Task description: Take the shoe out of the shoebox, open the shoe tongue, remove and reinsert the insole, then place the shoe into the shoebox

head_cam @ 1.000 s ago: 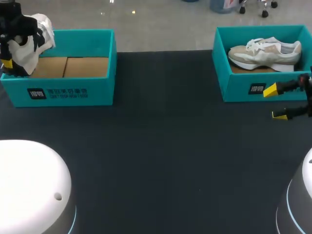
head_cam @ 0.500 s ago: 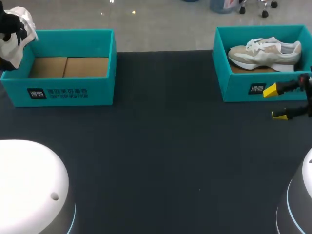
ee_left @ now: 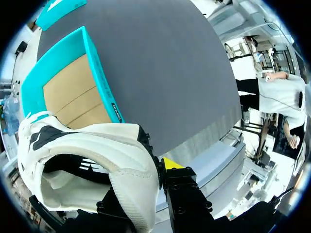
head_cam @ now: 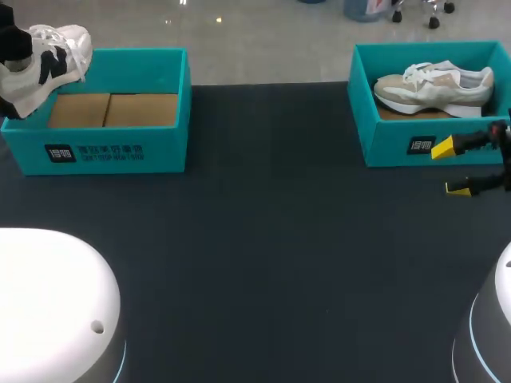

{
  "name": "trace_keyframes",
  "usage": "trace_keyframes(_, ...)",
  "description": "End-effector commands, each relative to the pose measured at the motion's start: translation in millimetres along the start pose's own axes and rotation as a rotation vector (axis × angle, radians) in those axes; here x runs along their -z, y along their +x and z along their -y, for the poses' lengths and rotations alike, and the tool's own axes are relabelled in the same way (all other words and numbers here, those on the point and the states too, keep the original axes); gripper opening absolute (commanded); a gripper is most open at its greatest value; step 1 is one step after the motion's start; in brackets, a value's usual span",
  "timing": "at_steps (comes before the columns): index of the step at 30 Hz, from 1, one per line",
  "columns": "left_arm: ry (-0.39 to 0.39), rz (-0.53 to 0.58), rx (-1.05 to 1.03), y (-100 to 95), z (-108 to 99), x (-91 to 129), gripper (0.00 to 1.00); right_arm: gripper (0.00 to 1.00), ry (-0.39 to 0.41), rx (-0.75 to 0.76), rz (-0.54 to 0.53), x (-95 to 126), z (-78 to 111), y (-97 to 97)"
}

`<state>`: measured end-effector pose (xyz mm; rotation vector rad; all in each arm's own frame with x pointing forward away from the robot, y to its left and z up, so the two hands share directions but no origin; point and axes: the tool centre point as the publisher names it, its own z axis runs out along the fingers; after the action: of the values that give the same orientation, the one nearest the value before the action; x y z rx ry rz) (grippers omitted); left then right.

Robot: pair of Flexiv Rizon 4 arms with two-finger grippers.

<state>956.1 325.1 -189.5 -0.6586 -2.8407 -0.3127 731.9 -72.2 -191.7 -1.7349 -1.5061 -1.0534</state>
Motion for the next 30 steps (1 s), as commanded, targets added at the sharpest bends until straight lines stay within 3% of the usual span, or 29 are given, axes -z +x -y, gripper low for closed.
trace_keyframes(1,-0.031,-0.04,-0.127,-2.9,-0.1,4.0,0.0,1.0,-0.001,-0.001,0.003,-0.1,0.9,0.2)
trace_keyframes(9,-0.031,-0.04,-0.127,-2.9,-0.1,4.0,0.0,1.0,-0.001,-0.001,0.003,-0.1,0.9,0.2)
trace_keyframes(13,-0.143,0.014,-0.347,-9.7,-6.7,9.5,0.0,1.0,-0.001,-0.001,0.003,-0.1,0.9,0.2)
trace_keyframes(14,-0.207,-0.004,-0.495,-11.8,-7.2,13.3,0.0,1.0,-0.001,-0.001,0.003,-0.1,0.9,0.2)
trace_keyframes(15,-0.192,0.041,-0.479,-12.1,-10.2,16.1,0.0,1.0,-0.001,-0.001,0.003,-0.1,0.9,0.2)
trace_keyframes(17,-0.315,0.005,-0.614,-14.1,-12.8,20.8,0.0,1.0,-0.001,-0.001,0.003,-0.1,0.9,0.2)
trace_keyframes(18,-0.3,0.048,-0.612,-14.9,-16.1,23.3,0.0,1.0,-0.001,-0.001,0.003,-0.1,0.9,0.2)
trace_keyframes(20,-0.376,0.063,-0.72,-17.6,-21.3,25.0,0.0,1.0,-0.001,-0.001,0.003,-0.1,0.9,0.2)
trace_keyframes(24,-0.39,0.136,-0.857,-23.8,-39.4,26.3,0.0,1.0,-0.001,-0.001,0.003,-0.1,0.9,0.2)
trace_keyframes(26,-0.433,0.207,-0.983,-23.8,-46.0,25.3,0.0,1.0,-0.001,-0.001,0.003,-0.1,0.9,0.2)
trace_keyframes(30,-0.405,0.192,-1.09,-39.5,-56.5,24.0,0.0,1.0,-0.001,-0.001,0.003,-0.1,0.9,0.2)
